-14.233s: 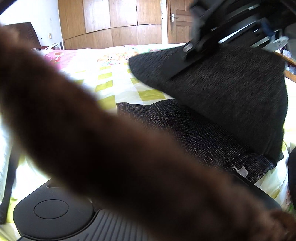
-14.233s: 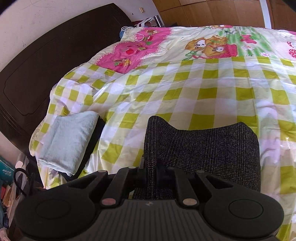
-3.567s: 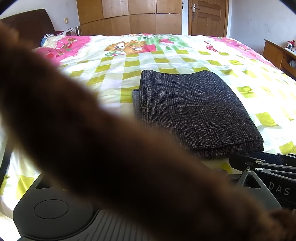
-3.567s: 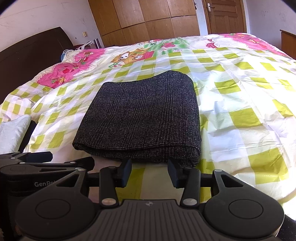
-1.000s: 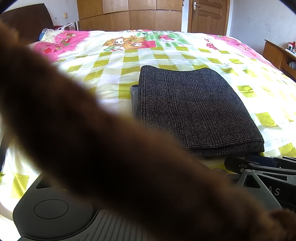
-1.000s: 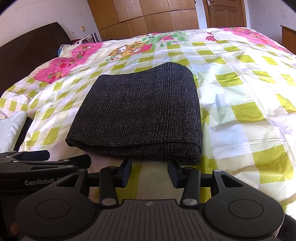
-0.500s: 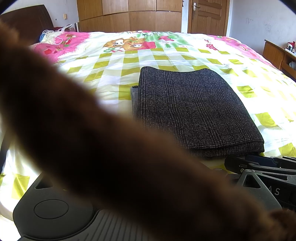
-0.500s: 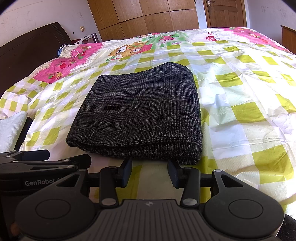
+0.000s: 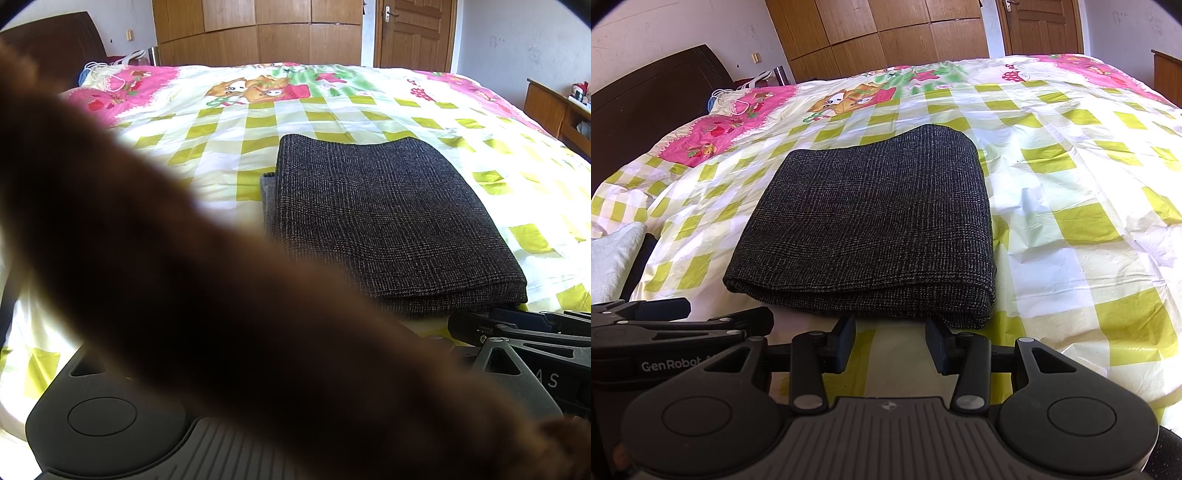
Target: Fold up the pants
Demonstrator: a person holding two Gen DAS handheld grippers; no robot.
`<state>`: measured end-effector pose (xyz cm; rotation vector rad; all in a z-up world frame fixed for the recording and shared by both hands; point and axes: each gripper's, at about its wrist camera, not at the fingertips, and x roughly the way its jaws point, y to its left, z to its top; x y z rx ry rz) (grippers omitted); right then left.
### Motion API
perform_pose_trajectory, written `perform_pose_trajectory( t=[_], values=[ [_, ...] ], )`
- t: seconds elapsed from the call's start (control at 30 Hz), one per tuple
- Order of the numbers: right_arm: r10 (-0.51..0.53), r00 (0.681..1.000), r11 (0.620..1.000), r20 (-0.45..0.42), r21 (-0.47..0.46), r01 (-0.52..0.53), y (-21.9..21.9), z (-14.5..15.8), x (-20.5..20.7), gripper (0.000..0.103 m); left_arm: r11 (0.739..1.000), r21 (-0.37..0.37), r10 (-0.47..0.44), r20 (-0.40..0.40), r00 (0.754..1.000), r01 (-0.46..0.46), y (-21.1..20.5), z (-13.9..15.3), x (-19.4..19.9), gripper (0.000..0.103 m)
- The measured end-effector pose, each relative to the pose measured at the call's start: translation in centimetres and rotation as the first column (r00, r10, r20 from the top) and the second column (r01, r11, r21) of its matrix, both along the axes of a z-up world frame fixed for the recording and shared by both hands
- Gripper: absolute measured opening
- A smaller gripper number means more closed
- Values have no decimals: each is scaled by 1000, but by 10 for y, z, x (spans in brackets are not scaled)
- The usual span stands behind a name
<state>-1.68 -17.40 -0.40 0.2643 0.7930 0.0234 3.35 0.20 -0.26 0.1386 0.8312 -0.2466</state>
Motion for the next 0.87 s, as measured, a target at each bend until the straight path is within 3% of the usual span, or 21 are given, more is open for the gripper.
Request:
perform_pose_trajectory(
  t=[0.87],
  values=[
    [0, 1000, 1000, -1, 1, 0, 0, 0, 0, 56, 1000, 3, 5, 2, 1000, -5, 2, 0, -1, 98]
  ],
)
